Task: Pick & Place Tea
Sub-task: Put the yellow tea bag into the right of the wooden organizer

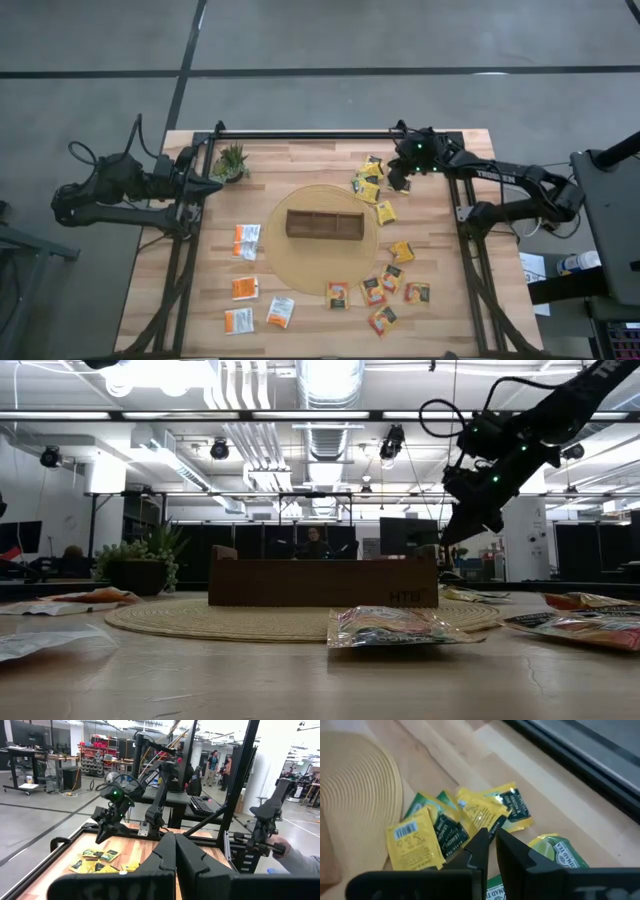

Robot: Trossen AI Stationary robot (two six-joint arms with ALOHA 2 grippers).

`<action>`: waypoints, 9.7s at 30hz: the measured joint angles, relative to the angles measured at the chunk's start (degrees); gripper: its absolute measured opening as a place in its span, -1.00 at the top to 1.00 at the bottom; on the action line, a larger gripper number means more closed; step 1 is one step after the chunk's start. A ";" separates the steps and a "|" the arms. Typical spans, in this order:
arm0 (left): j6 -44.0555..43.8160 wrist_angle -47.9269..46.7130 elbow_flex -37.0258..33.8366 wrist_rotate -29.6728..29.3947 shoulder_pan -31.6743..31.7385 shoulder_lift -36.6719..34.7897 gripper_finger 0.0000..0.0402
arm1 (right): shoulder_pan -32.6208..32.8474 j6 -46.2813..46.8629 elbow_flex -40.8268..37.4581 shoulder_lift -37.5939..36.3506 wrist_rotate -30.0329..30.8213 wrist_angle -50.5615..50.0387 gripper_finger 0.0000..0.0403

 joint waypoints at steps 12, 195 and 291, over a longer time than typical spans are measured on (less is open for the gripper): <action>-0.01 0.00 0.00 -0.01 0.00 0.00 1.00 | -0.11 -5.06 0.13 2.66 0.27 2.86 0.46; -7.51 36.65 -44.37 15.38 -0.76 -21.40 1.00 | 10.08 -8.01 -0.72 -11.42 14.42 -13.39 0.12; -7.52 36.65 -44.39 15.38 -0.76 -21.40 1.00 | 16.62 1.16 7.52 -7.94 16.36 -20.42 0.96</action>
